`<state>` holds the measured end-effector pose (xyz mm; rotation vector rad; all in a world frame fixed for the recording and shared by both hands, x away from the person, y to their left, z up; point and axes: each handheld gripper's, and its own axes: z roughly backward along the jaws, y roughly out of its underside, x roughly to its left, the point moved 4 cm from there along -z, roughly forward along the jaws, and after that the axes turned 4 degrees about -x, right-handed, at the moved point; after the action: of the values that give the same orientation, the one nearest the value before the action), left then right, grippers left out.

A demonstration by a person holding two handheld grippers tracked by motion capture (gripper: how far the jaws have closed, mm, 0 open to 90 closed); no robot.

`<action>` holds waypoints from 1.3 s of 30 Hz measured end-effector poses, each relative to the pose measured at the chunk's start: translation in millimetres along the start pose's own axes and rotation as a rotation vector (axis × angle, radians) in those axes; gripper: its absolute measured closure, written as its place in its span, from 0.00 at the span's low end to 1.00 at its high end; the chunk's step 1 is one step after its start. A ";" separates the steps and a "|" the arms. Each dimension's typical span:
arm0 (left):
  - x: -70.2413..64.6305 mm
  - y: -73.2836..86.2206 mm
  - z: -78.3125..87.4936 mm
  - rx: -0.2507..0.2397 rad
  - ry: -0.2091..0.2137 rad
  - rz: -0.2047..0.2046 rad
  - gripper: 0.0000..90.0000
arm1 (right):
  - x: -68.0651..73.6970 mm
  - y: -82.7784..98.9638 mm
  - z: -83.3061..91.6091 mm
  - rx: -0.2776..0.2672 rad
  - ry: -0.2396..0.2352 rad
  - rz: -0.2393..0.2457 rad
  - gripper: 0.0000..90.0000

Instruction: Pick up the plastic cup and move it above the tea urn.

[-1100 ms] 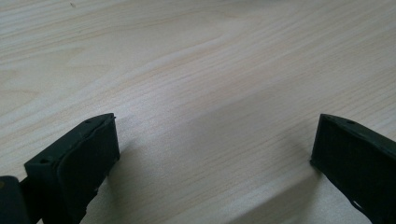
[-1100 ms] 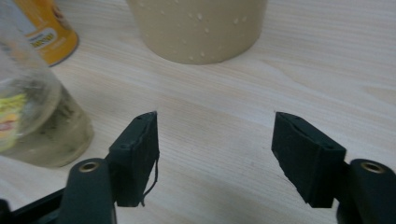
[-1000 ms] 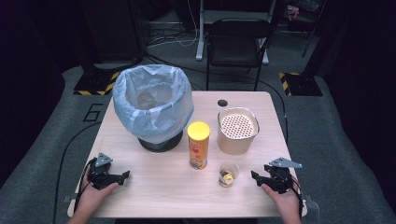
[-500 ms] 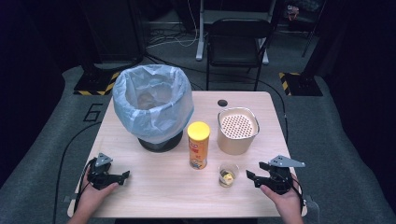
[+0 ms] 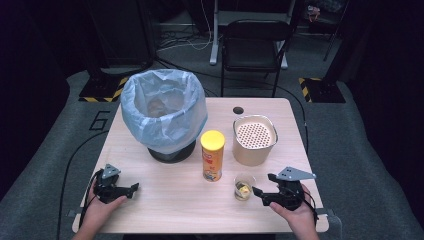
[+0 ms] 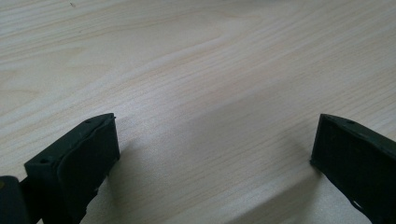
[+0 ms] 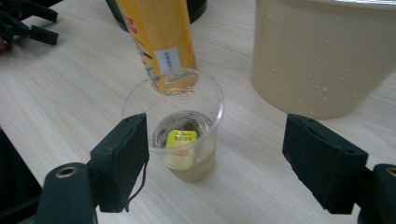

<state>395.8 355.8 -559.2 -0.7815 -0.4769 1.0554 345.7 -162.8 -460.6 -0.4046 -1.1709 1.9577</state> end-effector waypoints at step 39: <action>-0.1 0.0 0.1 0.000 0.001 0.000 0.01 | 22.9 18.5 -66.3 0.061 -0.021 0.083 0.25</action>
<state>395.6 355.7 -559.2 -0.7817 -0.4758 1.0548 363.6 -110.8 -507.9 -0.4072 -1.1206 2.0689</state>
